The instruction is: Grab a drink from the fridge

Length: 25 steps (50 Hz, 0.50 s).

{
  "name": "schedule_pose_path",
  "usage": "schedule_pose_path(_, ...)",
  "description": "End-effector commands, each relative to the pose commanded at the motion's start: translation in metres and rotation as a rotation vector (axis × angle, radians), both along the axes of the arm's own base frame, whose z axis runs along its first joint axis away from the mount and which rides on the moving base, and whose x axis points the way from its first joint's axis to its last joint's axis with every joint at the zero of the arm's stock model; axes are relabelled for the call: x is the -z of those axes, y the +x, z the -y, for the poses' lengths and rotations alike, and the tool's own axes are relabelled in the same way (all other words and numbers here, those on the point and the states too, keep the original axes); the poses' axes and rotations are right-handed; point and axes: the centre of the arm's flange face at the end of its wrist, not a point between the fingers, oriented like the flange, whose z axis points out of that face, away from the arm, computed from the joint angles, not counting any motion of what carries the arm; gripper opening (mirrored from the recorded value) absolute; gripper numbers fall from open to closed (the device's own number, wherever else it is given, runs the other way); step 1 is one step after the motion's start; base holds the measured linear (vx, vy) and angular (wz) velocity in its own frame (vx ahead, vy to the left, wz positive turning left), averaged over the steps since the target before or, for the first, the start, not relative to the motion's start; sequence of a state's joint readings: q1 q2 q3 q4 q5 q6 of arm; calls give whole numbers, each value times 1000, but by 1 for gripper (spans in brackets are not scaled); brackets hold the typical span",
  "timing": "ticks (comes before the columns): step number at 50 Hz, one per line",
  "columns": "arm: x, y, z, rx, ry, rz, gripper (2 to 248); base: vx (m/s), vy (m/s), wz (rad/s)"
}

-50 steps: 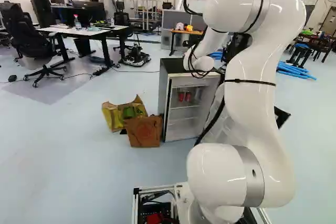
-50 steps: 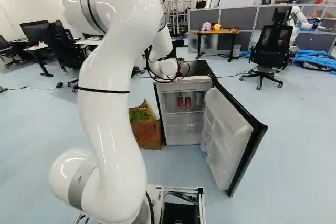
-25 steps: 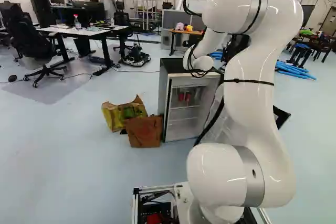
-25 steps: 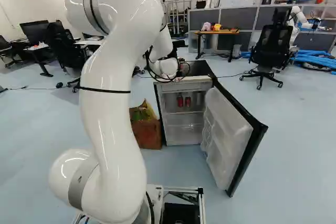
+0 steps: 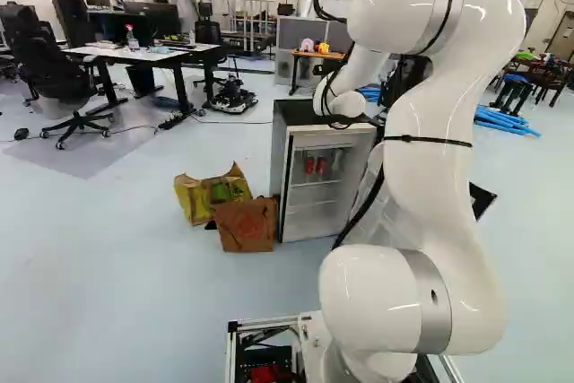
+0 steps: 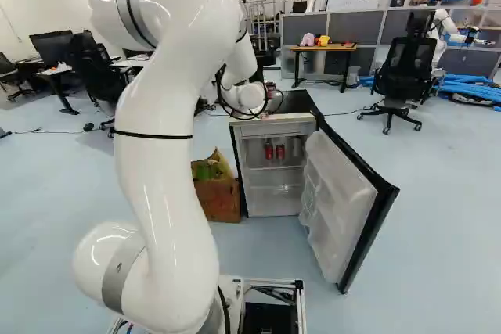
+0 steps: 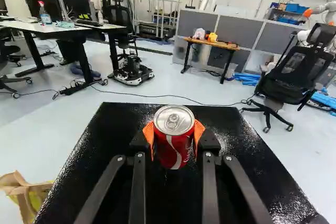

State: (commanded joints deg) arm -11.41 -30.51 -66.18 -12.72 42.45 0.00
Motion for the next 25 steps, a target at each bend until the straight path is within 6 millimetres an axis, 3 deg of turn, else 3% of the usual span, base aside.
schedule_pose_path(25, 1, 0, 0, 2, 0, -14, 94, 0, 0, 0)
